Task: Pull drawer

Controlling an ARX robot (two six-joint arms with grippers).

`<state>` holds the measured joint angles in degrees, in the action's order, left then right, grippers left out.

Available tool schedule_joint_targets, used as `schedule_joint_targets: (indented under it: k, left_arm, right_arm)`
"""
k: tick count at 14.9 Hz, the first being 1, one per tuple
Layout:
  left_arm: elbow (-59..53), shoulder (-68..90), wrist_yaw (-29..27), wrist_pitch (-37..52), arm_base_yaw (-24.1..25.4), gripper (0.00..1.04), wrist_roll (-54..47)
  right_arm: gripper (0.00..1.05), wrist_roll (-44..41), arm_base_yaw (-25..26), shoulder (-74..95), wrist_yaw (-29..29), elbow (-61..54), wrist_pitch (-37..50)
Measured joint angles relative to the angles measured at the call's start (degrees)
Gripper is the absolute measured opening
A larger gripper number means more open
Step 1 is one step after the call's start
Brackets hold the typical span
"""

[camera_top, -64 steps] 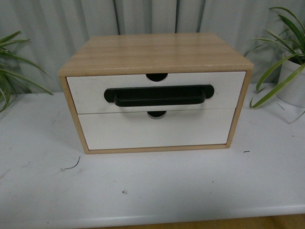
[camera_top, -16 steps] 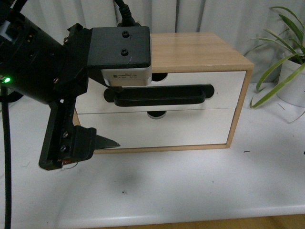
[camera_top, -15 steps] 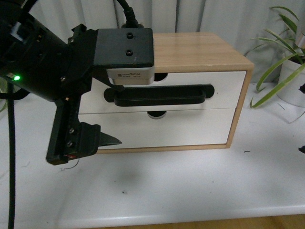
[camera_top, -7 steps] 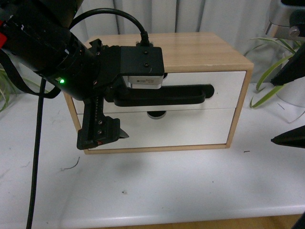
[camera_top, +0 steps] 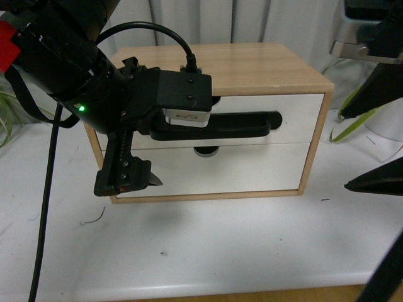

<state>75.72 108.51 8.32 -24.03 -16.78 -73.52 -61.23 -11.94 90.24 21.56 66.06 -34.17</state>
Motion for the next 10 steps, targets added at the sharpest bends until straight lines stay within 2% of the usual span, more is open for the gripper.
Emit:
schedule_joint_targets:
  k: [6,10]
  left_arm:
    - [-0.6,0.0,0.1,1.4,-0.1,0.98,-0.3]
    - [-0.9,0.0,-0.4,2.1,-0.6,0.98,0.2]
  right_arm:
    - [0.98,-3.6,-3.5,11.2,-3.5,10.8,-2.4]
    - [0.98,-4.2,-3.8,17.2,-4.6,16.0,-2.2]
